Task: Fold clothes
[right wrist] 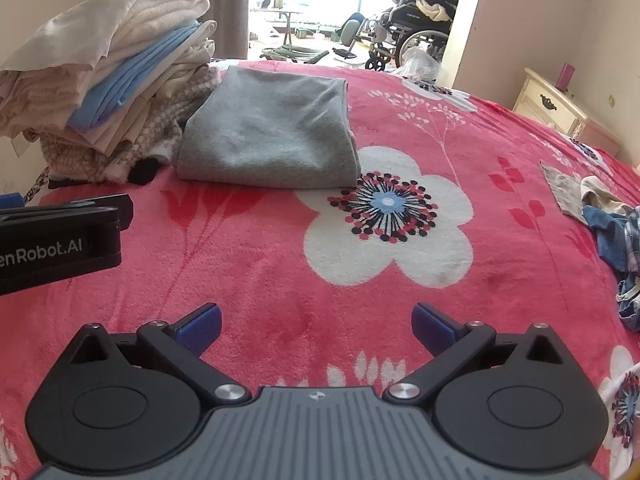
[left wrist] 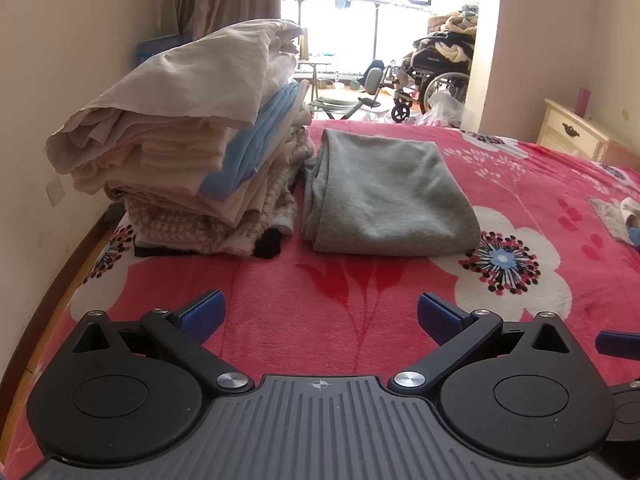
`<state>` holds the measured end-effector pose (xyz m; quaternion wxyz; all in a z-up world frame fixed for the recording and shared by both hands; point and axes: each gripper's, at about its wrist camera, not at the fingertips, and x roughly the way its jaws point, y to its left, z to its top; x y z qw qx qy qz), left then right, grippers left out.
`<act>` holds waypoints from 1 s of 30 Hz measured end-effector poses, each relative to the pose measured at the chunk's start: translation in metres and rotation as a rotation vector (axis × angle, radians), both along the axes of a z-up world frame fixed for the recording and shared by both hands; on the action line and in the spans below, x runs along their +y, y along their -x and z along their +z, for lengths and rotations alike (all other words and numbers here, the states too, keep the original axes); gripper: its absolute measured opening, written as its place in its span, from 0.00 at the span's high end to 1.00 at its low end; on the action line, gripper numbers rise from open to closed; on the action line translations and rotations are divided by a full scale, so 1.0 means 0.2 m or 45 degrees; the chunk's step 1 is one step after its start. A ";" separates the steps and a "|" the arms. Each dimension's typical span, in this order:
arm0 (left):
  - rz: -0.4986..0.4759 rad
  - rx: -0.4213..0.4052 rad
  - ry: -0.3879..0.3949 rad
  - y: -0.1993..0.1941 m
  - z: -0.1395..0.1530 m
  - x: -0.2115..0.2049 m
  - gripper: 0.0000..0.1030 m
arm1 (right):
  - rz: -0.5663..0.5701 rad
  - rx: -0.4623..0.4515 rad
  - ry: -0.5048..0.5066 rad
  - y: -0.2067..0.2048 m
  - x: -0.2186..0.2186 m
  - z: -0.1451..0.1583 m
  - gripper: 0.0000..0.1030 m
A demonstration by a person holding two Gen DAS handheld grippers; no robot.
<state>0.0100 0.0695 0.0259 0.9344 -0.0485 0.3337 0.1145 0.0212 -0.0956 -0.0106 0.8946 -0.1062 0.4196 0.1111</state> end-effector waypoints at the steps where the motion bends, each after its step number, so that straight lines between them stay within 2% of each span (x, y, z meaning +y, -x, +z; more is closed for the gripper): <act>1: 0.000 0.000 0.000 0.00 0.00 0.00 0.00 | 0.001 -0.001 0.001 0.00 0.00 0.00 0.00; 30: -0.005 -0.003 -0.006 0.01 0.01 -0.01 0.00 | -0.007 -0.002 0.011 0.01 0.01 0.01 0.00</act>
